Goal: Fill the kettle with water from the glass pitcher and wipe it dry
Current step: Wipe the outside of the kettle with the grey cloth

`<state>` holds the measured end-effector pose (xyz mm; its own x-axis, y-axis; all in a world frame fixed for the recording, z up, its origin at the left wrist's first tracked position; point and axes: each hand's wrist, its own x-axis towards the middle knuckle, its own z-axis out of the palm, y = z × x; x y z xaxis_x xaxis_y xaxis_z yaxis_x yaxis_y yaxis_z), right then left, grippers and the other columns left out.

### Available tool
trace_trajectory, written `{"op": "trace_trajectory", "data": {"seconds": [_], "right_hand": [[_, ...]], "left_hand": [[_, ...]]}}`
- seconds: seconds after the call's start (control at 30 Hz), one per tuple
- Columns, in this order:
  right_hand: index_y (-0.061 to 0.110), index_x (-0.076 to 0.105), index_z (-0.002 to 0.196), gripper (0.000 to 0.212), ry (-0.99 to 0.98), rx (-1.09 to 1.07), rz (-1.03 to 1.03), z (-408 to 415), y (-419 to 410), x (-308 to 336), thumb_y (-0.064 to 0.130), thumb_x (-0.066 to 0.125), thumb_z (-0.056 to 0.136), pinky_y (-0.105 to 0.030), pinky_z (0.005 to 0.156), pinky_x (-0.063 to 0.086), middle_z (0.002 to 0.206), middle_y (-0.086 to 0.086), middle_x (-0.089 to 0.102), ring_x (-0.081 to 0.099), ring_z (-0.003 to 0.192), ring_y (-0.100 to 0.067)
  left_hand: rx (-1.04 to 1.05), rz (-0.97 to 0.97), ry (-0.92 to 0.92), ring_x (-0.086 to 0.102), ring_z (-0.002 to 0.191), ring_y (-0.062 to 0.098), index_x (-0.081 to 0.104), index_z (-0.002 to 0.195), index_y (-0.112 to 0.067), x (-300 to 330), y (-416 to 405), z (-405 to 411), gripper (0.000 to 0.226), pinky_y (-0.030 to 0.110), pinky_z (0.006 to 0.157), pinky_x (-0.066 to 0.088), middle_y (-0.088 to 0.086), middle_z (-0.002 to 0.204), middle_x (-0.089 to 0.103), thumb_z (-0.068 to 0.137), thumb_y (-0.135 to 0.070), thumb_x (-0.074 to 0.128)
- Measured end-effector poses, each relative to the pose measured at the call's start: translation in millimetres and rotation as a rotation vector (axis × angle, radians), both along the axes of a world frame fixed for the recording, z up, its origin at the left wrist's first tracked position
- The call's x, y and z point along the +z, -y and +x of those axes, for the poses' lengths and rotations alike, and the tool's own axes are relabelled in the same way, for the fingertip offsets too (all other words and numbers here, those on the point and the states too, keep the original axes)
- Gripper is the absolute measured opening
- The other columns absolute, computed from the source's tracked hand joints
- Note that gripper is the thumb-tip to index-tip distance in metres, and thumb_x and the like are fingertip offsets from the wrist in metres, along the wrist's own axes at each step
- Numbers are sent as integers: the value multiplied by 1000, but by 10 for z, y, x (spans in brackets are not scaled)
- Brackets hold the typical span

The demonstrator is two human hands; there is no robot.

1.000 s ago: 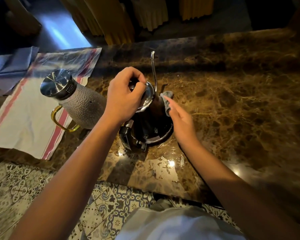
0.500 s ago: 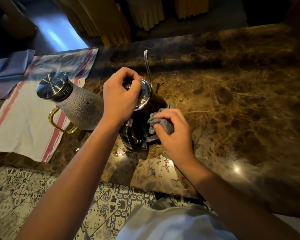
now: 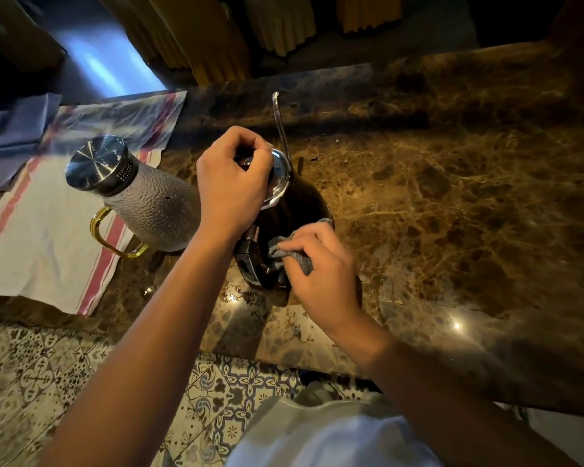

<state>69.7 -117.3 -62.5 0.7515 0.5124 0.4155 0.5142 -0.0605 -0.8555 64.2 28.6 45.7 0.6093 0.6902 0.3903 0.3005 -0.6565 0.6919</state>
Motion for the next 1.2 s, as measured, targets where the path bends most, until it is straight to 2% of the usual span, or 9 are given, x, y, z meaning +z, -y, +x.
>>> {"op": "trace_trajectory", "data": {"seconds": [0.07,0.13,0.23,0.4,0.53,0.7,0.9,1.07,1.2], "right_hand": [[11,77,92,14,71,22,-116,-18,80,-212,0,75,84,-30,73,54,97,-2,63,62,90,-17],[17,76,91,16,60,18,-267,-24,160,-332,4,75,81,-37,68,55,95,3,61,60,90,-16],[26,74,86,19,10,-34,-374,75,187,-294,8,75,79,-33,72,54,93,8,62,61,93,-16],[30,64,90,16,-131,-136,-384,400,239,-240,16,70,86,-44,70,58,100,12,62,64,87,-15],[26,61,85,14,-142,-88,-343,349,233,-239,15,69,85,-48,67,57,97,10,60,63,82,-17],[21,66,84,12,-102,-27,-304,-69,113,-220,12,74,84,-41,61,54,92,7,63,61,74,-16],[23,68,81,12,-43,-26,-387,27,120,-173,18,78,82,-30,61,49,87,9,67,65,76,-16],[27,65,79,13,-147,-70,-482,423,262,-175,24,75,87,-41,66,56,87,14,64,62,74,-13],[24,69,79,10,-115,-137,-391,609,264,-107,21,77,83,-43,65,56,85,12,66,64,72,-14]], "left_hand": [[14,1,2,69,92,9,72,95,-14,-10,-9,8,13,28,84,54,-5,94,75,95,-22,62],[23,0,-1,68,92,10,72,95,-14,-18,-11,20,15,29,84,54,-4,95,75,95,-24,62],[47,4,0,67,92,9,73,96,-15,-25,-16,39,16,27,83,53,-6,94,73,95,-26,61],[61,3,1,66,89,7,72,95,-17,-35,-24,52,15,17,78,49,-7,92,73,96,-28,62],[66,3,13,65,86,7,73,94,-15,-32,-14,55,16,15,76,47,-7,89,71,95,-27,62],[73,9,22,65,86,6,74,94,-15,-41,-15,55,17,18,76,48,-9,88,70,95,-28,62],[46,12,10,65,88,7,73,96,-16,-57,-39,43,17,22,79,49,-10,90,69,96,-28,62],[40,8,-14,64,91,10,70,95,-19,-49,-60,44,14,27,80,49,-8,91,68,96,-29,61],[42,6,-3,63,89,9,70,94,-19,-47,-48,48,13,26,79,49,-9,90,67,95,-28,61]]}}
